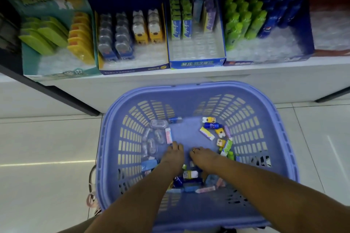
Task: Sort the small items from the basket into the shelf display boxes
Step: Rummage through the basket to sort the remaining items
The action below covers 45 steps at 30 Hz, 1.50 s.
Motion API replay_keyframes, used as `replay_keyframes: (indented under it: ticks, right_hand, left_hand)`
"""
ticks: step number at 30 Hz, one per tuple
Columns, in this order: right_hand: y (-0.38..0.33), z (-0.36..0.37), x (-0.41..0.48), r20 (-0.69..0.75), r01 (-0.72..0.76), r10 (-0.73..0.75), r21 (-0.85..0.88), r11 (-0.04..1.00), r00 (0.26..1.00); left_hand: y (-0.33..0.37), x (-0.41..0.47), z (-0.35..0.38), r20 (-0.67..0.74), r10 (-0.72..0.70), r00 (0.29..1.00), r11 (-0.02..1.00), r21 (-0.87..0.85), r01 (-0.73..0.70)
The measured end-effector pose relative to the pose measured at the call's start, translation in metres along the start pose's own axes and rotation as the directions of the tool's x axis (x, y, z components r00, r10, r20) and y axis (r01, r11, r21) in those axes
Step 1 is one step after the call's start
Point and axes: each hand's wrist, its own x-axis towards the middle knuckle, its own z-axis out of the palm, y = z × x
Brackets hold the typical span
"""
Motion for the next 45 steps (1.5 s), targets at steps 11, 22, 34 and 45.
replay_keyframes:
  ticks: [11,22,34,45]
  right_hand:
    - [0.013,-0.002,0.001,0.063,-0.125,0.116,0.178,0.976,0.991]
    - [0.023,-0.087,-0.057,-0.378,0.283,0.490,0.924,0.258,0.785]
    - [-0.068,-0.161,-0.116,-0.723,0.085,0.622,0.670,0.738,0.299]
    - [-0.051,-0.188,-0.153,-0.706,0.553,0.603,0.690,0.467,0.372]
  left_hand:
    - [0.000,0.010,-0.019,0.231,-0.028,0.972,0.842,-0.519,0.148]
    - [-0.023,-0.022,-0.095,0.084,0.044,0.995,-0.426,-0.900,0.095]
    - [0.023,-0.091,-0.155,-0.240,0.127,0.962,-0.736,-0.673,-0.070]
    - [0.028,-0.110,-0.189,-0.325,0.092,0.941,-0.798,-0.590,-0.125]
